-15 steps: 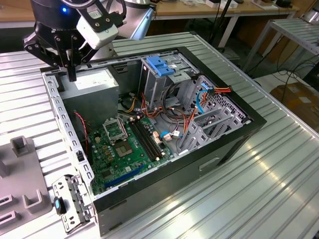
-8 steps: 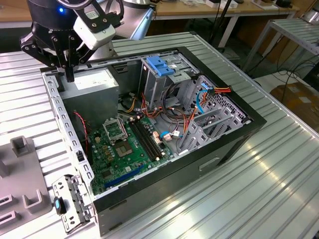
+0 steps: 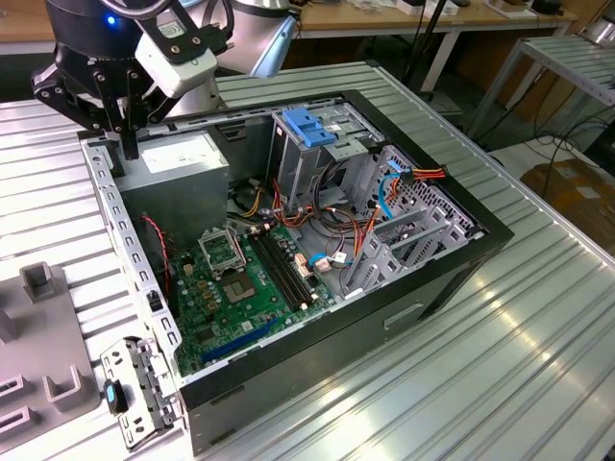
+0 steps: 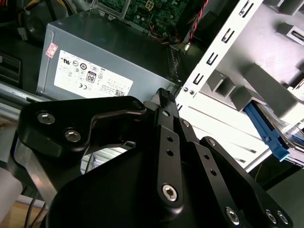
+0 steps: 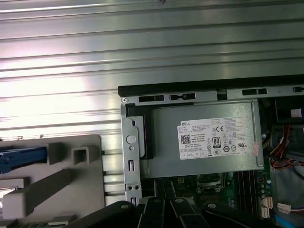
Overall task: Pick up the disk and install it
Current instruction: 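Reach for the disk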
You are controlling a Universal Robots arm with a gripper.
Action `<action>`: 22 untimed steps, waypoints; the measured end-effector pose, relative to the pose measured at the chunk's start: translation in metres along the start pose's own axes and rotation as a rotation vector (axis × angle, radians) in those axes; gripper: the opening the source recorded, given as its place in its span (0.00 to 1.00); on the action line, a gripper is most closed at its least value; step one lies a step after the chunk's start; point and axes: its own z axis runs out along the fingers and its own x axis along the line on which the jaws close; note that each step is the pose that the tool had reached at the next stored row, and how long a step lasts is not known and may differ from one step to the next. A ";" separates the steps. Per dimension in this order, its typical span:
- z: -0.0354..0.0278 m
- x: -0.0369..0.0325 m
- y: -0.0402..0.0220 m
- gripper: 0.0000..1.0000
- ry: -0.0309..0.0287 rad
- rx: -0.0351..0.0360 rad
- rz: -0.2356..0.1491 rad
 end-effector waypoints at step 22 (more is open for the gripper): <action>0.0010 0.0133 -0.0011 0.11 0.0044 0.0001 0.000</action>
